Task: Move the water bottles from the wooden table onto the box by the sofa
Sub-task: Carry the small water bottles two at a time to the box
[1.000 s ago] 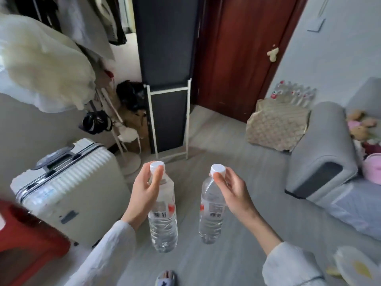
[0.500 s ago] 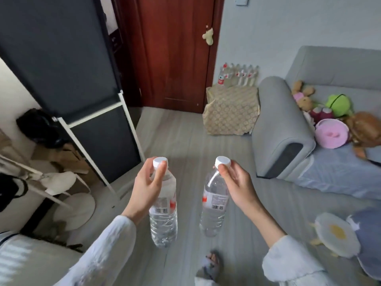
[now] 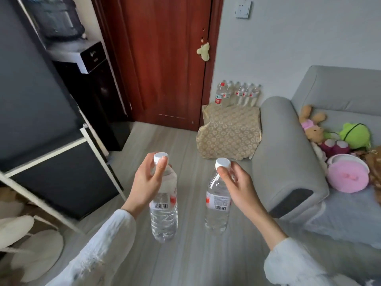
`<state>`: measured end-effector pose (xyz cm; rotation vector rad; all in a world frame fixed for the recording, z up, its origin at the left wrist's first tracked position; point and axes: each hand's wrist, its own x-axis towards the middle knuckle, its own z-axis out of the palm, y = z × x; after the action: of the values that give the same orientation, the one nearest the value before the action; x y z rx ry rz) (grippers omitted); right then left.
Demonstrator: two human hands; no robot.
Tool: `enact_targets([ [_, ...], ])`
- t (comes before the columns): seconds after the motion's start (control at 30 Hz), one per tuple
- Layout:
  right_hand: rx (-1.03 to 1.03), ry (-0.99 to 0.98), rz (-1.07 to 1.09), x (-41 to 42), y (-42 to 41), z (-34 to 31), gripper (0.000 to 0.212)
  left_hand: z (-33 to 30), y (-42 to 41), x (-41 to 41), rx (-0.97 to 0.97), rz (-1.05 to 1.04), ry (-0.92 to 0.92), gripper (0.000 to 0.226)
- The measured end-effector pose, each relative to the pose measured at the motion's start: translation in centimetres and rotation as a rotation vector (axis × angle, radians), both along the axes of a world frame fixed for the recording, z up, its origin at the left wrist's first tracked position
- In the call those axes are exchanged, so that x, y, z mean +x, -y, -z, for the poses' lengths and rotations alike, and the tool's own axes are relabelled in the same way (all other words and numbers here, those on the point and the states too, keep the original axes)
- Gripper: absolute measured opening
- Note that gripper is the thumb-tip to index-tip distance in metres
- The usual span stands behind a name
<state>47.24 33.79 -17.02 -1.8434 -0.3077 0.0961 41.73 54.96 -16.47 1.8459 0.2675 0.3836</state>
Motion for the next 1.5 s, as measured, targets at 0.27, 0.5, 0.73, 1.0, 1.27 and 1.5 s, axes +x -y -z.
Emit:
enact_targets([
  [0.27,0.026,-0.030,0.068,14.6,-0.2,1.2,0.019,1.9,0.4,15.6,-0.017,0.044,-0.036,0.041],
  [0.5,-0.065,0.008,0.122,30.4,-1.4,1.8,0.028,2.9,-1.0,32.7,-0.083,0.093,-0.038,0.034],
  [0.73,-0.043,-0.009,0.198,43.6,-1.1,0.7,0.013,1.7,-1.1,47.9,-0.060,0.187,-0.020,0.016],
  [1.0,-0.047,-0.074,0.179,57.0,0.8,3.1,0.011,4.2,1.8,60.8,-0.095,0.208,-0.091,0.015],
  [1.27,-0.049,-0.075,0.112,73.9,5.1,4.2,0.017,4.4,6.7,76.4,-0.075,0.157,-0.144,0.028],
  [1.5,-0.238,-0.017,0.037,84.9,8.0,5.3,0.030,5.5,10.1,87.4,0.029,0.207,-0.223,0.030],
])
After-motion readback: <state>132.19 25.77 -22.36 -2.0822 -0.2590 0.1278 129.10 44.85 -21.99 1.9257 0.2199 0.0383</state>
